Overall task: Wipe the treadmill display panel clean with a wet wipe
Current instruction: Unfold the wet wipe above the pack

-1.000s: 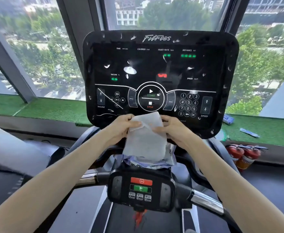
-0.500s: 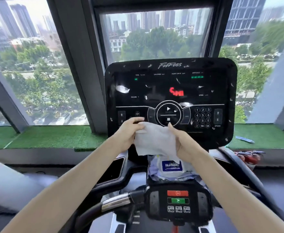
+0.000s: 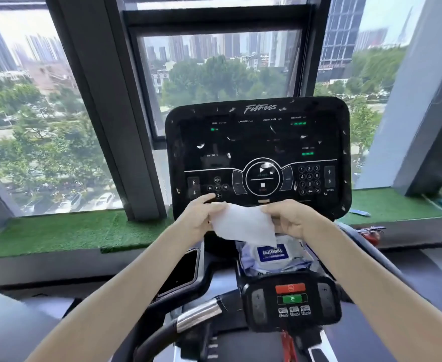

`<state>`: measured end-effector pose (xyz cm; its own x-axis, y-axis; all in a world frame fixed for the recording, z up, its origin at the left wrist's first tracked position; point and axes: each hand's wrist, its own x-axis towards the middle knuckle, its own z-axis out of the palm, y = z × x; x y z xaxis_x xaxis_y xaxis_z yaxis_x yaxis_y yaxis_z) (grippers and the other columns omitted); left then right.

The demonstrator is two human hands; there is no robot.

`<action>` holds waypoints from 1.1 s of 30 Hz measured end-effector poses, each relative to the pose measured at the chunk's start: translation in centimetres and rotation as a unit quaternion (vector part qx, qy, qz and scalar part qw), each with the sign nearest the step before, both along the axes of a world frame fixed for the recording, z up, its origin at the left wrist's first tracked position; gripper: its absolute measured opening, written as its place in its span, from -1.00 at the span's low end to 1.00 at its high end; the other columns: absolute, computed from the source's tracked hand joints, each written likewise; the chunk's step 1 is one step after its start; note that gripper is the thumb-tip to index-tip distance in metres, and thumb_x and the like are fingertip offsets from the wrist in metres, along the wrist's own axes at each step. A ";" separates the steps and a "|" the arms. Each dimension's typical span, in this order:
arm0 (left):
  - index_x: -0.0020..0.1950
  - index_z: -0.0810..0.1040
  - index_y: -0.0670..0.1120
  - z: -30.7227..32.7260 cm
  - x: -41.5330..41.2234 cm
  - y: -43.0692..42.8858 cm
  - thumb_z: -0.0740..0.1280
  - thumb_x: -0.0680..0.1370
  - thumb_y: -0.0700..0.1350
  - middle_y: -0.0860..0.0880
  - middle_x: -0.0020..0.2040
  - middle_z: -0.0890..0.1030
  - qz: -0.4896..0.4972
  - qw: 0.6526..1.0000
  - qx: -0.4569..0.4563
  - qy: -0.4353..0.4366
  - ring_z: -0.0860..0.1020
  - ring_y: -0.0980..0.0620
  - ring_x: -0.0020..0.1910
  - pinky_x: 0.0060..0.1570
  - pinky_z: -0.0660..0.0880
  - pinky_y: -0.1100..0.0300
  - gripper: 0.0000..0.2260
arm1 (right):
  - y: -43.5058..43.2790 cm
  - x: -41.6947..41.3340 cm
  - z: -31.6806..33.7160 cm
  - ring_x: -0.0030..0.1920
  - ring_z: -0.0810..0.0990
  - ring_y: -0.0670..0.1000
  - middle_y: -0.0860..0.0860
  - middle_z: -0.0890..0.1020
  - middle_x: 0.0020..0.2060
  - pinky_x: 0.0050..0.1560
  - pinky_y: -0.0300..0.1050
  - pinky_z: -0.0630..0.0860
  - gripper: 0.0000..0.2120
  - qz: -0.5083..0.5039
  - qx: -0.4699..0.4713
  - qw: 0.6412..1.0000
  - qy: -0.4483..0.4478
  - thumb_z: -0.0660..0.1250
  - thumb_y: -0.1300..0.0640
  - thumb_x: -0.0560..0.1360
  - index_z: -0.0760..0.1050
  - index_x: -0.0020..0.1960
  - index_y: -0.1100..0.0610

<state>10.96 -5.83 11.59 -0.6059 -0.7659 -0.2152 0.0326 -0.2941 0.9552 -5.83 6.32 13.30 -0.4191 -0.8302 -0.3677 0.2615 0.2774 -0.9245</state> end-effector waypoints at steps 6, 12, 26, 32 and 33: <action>0.04 0.61 -0.09 2.7 -0.5 -0.5 0.41 0.42 -0.34 -0.12 -0.09 0.60 -0.040 0.967 -0.229 -0.099 0.57 0.01 -0.10 -0.02 0.55 0.11 -0.75 | -0.1 -0.9 2.3 -0.28 0.55 0.02 0.11 0.57 -0.19 -0.25 -0.06 0.57 -0.60 -0.092 -0.054 0.990 0.096 0.36 0.48 0.36 0.48 0.12 0.16; -0.07 0.64 -0.13 5.0 -2.6 -1.5 0.43 0.44 -0.27 -0.01 -0.31 0.57 0.027 0.895 -0.397 -0.203 0.47 0.16 -0.37 -0.42 0.36 0.46 -0.90 | 0.0 -3.1 3.2 -0.15 0.66 0.08 0.14 0.65 -0.23 -0.15 -0.13 0.63 -0.83 -0.111 -0.111 0.956 0.248 0.44 0.41 0.33 0.62 -0.11 0.25; 0.08 0.59 -0.09 6.8 -5.7 -1.8 0.48 0.40 -0.20 -0.02 0.00 0.58 -0.102 0.863 -0.413 -0.271 0.50 0.09 0.02 0.09 0.40 0.20 -0.73 | 0.1 -7.3 3.8 -0.05 0.59 -0.04 -0.06 0.61 -0.15 0.04 -0.14 0.52 -0.94 -0.034 -0.142 0.894 0.424 0.45 0.18 0.39 0.63 -0.25 0.05; 0.06 0.60 -0.07 5.5 -9.8 1.7 0.49 0.40 -0.13 0.05 0.03 0.64 -0.227 0.878 -0.362 -0.214 0.55 0.17 0.07 0.17 0.39 0.20 -0.75 | 0.1 -7.9 4.2 -0.20 0.60 -0.08 0.02 0.67 -0.27 -0.10 -0.11 0.54 -0.91 0.091 -0.128 0.889 0.430 0.35 0.22 0.40 0.63 -0.21 0.15; -0.01 0.62 -0.11 5.1 -10.2 1.9 0.47 0.42 -0.14 0.02 -0.03 0.65 -0.227 0.883 -0.355 -0.207 0.58 0.14 0.00 0.15 0.42 0.17 -0.82 | 0.3 -8.2 4.1 -0.22 0.60 -0.09 0.02 0.66 -0.27 -0.14 -0.14 0.54 -0.91 0.098 -0.122 0.893 0.422 0.34 0.23 0.41 0.63 -0.19 0.17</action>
<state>0.78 -3.92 16.72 -0.8673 -0.4948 -0.0542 -0.3301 0.4902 0.8066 -14.04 6.66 17.44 -0.2986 -0.9305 0.2120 -0.5880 0.0044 -0.8088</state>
